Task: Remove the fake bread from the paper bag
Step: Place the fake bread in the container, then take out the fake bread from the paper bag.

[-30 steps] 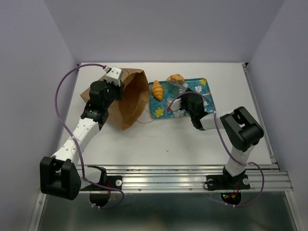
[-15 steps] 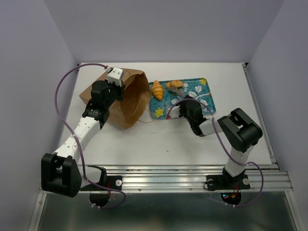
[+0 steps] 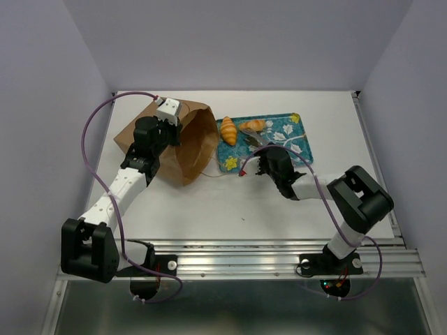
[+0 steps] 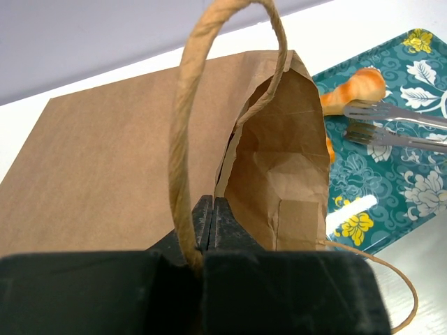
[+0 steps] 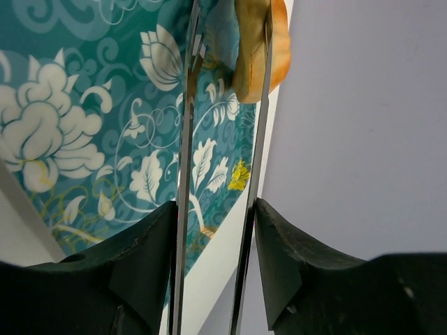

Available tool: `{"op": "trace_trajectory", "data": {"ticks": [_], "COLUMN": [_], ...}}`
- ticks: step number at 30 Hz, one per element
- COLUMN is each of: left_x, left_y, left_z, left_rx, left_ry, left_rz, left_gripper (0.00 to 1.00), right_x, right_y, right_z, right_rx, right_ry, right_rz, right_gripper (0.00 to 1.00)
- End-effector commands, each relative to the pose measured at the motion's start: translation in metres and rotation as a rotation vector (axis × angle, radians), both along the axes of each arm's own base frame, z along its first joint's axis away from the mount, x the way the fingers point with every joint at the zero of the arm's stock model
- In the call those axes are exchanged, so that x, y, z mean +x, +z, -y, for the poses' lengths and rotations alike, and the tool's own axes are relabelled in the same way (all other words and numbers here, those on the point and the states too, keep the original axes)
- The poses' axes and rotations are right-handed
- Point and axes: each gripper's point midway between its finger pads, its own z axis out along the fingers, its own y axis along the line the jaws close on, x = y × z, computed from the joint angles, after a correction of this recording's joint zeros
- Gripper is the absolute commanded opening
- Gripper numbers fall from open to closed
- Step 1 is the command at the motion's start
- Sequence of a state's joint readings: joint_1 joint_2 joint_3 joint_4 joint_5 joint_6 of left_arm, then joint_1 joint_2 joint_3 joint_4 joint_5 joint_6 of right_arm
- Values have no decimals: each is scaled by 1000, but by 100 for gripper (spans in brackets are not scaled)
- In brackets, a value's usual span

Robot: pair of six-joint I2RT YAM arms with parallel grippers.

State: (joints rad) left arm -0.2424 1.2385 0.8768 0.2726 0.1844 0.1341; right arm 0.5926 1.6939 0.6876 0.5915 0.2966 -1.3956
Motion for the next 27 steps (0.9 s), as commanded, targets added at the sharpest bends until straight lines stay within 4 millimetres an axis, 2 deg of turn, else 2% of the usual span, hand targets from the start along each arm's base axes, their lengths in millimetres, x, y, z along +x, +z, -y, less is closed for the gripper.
{"op": "trace_trajectory", "data": {"ticks": [1,8,17,21,22,24,25,27], "left_x": [4,6,5,3,2,1,0,-2], "left_y": [23,23,23,27,25,30,29,34], "left_z": [4,6,9,14,15,20,21,22], "left_rx": [-8,-13,-22,-43,-45,-64,-67,-73], "left_ry": [-17,-28,-38,-58,-68,-89,-90,-99], "left_rz": [75,63,45,33,18,8,-9,-3], "left_gripper": [0,0,0,0,0,0,0,0], "right_x": [-5,-23,-28,-23,-18,-13,-10,-3], "right_y": [20,37,68,111,134,153,170,183], "right_z": [-9,-17,-20,-29,-33,-37,-41,-42], "right_rx": [51,104,180,319,368,430,484,542], "right_ry": [-8,22,-2,-13,-16,-25,-28,-47], "right_rz": [-22,-156,-168,-128,-92,-70,-52,-43], "right_gripper": [53,53,52,52,52,52,51,51]}}
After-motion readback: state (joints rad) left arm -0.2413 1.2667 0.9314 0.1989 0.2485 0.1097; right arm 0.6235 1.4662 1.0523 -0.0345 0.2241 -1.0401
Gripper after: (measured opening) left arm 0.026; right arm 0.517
